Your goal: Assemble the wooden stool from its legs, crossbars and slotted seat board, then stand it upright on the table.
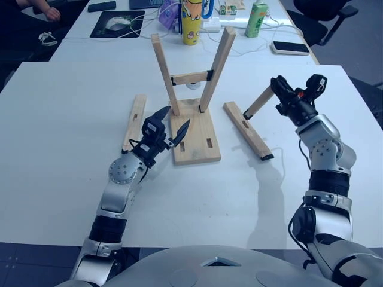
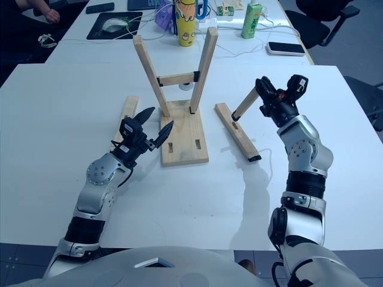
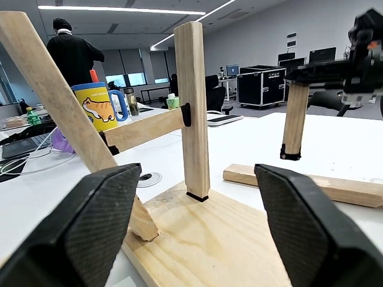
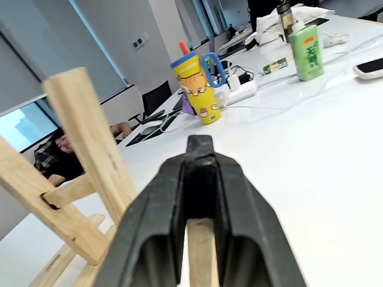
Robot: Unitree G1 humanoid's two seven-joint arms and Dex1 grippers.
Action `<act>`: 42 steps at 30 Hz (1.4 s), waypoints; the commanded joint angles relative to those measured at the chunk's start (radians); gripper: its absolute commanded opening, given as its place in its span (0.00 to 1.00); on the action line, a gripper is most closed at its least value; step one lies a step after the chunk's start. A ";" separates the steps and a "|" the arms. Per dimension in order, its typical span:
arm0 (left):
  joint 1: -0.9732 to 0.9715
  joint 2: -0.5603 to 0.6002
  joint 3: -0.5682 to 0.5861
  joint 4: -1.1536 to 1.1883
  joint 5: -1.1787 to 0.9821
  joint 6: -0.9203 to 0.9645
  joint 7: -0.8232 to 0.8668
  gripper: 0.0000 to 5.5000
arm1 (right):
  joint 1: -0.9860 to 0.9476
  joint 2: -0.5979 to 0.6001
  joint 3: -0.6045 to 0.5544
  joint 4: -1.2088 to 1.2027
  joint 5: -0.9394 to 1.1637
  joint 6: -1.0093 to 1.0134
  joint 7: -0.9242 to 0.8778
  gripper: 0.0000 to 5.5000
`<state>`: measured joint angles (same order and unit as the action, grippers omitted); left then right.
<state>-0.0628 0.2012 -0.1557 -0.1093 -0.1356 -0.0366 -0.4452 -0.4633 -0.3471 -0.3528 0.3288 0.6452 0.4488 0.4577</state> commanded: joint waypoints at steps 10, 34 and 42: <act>0.012 0.012 -0.008 -0.014 0.010 0.024 -0.014 0.64 | 0.015 0.020 0.012 0.081 -0.079 -0.135 0.048 0.07; 0.010 0.025 -0.015 -0.029 0.027 0.037 -0.015 0.64 | 0.312 0.141 0.187 -0.074 -0.336 -0.340 -0.083 0.07; -0.012 0.026 -0.014 0.001 0.037 0.030 -0.017 0.64 | 0.240 0.100 0.225 -0.044 -0.405 -0.361 -0.110 0.07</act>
<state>-0.0561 0.2212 -0.1671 -0.1214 -0.1143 -0.0080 -0.4594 -0.2678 -0.2392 -0.1445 0.2250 0.2857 0.0380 0.3714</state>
